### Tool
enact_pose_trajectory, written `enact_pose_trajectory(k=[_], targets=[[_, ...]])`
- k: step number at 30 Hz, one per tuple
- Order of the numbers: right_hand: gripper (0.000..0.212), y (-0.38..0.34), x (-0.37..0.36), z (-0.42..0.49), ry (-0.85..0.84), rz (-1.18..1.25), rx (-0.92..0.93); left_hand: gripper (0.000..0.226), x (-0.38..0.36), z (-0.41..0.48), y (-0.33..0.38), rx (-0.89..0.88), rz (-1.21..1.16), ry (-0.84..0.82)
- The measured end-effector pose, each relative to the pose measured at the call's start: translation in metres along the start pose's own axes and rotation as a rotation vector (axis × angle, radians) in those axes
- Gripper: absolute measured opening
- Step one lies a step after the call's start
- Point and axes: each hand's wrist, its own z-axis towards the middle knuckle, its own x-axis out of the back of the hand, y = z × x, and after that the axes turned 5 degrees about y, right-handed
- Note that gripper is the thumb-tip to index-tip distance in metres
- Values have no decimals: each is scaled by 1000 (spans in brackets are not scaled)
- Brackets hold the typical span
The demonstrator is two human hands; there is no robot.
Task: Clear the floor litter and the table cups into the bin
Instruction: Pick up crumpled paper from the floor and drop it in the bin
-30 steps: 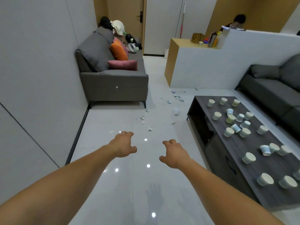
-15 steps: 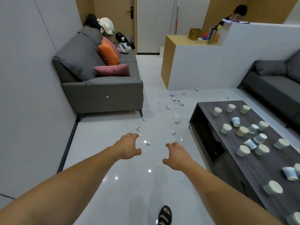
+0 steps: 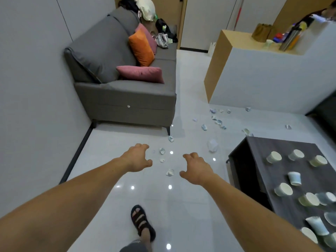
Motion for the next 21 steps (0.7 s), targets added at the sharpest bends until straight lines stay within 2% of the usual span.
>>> enact_pose_trajectory(k=[7, 12, 18, 21], targets=[[74, 12, 27, 131, -63, -37, -34, 72, 24, 150, 1, -5, -65, -58], [74, 25, 46, 200, -125, -70, -30, 73, 34, 215, 6, 11, -100, -95], [72, 33, 39, 305, -215, -93, 132, 71, 21, 284, -8, 202, -154, -129], [72, 45, 19, 357, -329, -130, 238, 72, -1, 309, -12, 355, -213, -163]])
